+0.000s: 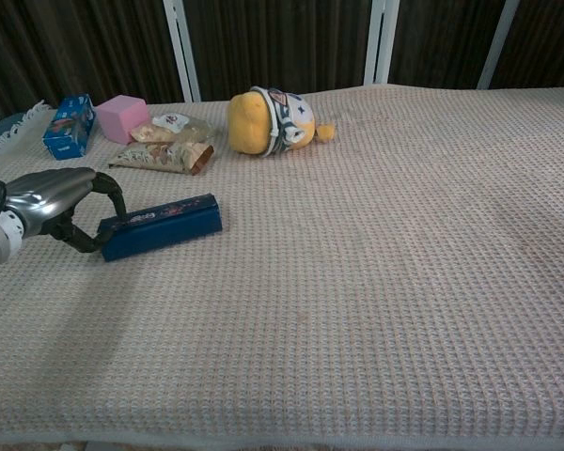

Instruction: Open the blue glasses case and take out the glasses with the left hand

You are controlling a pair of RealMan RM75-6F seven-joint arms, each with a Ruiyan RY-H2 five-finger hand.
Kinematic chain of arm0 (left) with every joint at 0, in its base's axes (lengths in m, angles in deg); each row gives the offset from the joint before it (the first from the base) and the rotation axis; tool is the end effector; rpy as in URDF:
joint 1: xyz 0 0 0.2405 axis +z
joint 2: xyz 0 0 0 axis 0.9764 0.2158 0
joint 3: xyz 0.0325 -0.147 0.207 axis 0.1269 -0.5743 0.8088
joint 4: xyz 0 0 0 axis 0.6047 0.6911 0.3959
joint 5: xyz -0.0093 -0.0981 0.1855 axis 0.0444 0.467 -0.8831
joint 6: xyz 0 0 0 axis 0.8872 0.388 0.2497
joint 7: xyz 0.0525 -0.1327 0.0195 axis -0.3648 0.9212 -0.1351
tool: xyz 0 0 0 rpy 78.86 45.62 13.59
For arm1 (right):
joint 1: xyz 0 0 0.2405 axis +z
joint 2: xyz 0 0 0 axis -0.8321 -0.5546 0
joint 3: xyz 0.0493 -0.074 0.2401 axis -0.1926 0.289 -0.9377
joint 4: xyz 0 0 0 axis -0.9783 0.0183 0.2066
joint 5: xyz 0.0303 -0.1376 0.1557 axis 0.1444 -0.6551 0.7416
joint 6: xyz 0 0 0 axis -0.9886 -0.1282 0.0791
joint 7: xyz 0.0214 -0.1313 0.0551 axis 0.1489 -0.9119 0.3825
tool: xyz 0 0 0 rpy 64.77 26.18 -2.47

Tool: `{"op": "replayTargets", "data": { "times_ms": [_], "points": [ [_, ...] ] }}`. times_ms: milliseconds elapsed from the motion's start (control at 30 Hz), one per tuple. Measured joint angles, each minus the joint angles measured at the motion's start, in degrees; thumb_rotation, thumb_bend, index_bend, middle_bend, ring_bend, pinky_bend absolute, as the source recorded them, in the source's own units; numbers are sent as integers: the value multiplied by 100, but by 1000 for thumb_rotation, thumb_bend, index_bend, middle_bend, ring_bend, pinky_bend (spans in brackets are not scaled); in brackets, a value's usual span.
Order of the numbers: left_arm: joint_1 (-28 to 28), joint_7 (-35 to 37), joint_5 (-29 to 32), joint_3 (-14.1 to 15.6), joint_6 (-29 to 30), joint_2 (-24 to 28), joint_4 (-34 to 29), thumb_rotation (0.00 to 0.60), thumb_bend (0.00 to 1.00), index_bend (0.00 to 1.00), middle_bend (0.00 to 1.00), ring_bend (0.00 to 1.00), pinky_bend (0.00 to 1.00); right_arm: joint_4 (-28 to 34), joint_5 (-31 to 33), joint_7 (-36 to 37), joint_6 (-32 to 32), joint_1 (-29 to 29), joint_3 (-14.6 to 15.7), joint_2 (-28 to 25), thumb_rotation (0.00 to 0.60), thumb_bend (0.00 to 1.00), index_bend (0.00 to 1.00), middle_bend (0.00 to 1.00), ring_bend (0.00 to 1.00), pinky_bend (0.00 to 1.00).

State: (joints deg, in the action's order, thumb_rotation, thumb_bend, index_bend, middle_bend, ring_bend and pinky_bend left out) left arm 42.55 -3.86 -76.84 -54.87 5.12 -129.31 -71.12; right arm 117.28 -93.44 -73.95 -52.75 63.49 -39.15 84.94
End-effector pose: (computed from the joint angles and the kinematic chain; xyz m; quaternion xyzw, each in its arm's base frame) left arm -0.1996 0.3295 -0.0168 -0.6700 -0.4275 -0.3027 0.5261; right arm -0.3151 -0.1915 0.1420 0.6288 -0.3919 0.3227 0.5890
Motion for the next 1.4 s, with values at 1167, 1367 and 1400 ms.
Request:
{"op": "replayTargets", "data": {
  "times_ms": [1167,1367,1400],
  "points": [
    [-649,898,412,-728,-403,-268,1799,600,378,0,60,47,135,16,209,-180,97,46,-53,40,600,196,0,0,0,9],
    [-494,1227,110,-746,-143,-17,1399,600,378,66,64,44,133,29,159,-160,81,36,-29,29,600,196,0,0,0,9],
    [-450,1289,54,-735,-107,45,1274,600,379,107,63,41,130,31,147,-152,84,37,-23,27,600,196,0,0,0,9]
  ]
}}
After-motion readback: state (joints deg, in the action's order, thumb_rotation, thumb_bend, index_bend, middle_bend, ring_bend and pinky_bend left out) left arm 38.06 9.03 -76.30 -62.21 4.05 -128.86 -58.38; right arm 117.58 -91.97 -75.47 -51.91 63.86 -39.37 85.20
